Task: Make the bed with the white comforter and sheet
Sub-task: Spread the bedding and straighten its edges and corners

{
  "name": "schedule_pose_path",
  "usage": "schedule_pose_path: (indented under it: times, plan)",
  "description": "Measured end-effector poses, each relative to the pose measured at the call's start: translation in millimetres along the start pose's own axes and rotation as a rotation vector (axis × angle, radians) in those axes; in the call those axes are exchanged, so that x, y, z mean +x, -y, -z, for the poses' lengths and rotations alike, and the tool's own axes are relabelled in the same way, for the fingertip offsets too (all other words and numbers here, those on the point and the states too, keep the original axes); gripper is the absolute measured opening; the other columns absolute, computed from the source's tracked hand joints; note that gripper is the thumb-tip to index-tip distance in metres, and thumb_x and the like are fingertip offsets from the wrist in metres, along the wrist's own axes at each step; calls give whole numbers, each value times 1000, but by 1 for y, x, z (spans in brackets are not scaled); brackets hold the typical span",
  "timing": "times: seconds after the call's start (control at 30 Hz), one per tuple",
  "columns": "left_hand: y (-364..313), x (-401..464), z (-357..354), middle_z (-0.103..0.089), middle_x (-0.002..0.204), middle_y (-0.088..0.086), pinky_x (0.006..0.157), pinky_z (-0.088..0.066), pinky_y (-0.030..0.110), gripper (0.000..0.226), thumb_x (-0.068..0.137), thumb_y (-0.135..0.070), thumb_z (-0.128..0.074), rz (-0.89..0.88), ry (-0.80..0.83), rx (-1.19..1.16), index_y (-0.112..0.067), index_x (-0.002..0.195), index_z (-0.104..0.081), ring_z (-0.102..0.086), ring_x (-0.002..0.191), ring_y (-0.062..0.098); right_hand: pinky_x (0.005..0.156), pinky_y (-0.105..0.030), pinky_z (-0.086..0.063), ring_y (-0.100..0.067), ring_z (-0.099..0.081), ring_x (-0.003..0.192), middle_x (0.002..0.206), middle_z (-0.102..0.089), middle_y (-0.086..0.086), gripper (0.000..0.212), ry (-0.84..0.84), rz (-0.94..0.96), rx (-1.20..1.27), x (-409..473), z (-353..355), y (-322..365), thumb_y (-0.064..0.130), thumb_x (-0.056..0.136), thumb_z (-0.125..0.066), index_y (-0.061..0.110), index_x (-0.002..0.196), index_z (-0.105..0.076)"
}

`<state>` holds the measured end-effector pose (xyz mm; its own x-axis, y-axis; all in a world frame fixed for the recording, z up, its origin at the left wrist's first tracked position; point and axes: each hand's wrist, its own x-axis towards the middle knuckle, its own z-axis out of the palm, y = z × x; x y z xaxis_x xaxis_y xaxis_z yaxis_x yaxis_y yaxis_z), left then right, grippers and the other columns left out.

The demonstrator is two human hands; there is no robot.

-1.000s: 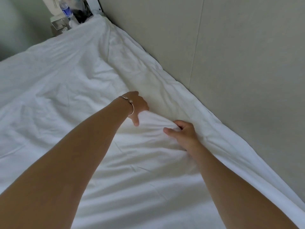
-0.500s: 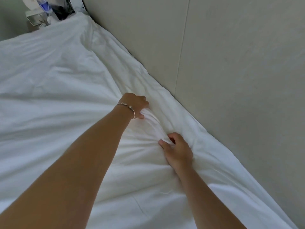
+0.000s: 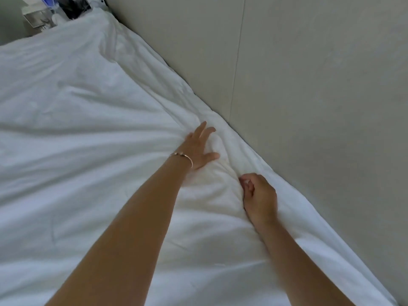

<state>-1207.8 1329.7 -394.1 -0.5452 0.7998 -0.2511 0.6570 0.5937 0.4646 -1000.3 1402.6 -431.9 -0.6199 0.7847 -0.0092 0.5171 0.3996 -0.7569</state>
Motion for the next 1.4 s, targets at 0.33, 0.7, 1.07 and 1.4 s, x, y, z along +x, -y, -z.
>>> schedule_pose_path:
  times: [0.33,0.7,1.07,1.4]
  plan:
    - [22,29,-38,10,161,6,118,10,47,98,82,-80,-8,170,-167,451,-15,154,2,15,148,18,72,-34,-45,-24,-60,93,104,-59,3,33,-230,115,-181,24,-22,36,43,92,-44,20,102,-64]
    - [70,58,16,0,160,-16,117,14,31,67,90,-63,2,-249,-46,451,-40,152,-7,5,147,4,112,-45,-31,-20,-34,143,153,-39,4,53,-24,286,-449,29,-77,16,44,101,-27,20,145,-46]
    - [121,97,33,-16,159,-16,118,11,44,67,87,-72,-6,-66,-284,392,-47,148,-19,-5,148,11,108,-36,-30,-6,-31,141,144,-49,6,53,-132,321,-478,35,-91,12,45,99,-21,22,139,-46]
    - [141,104,24,-34,153,-11,119,4,37,62,91,-64,-20,-189,-585,242,-38,142,-43,-18,146,12,74,-33,-41,-18,-55,100,101,-57,10,35,-59,41,-537,98,-97,103,60,84,-49,27,96,-57]
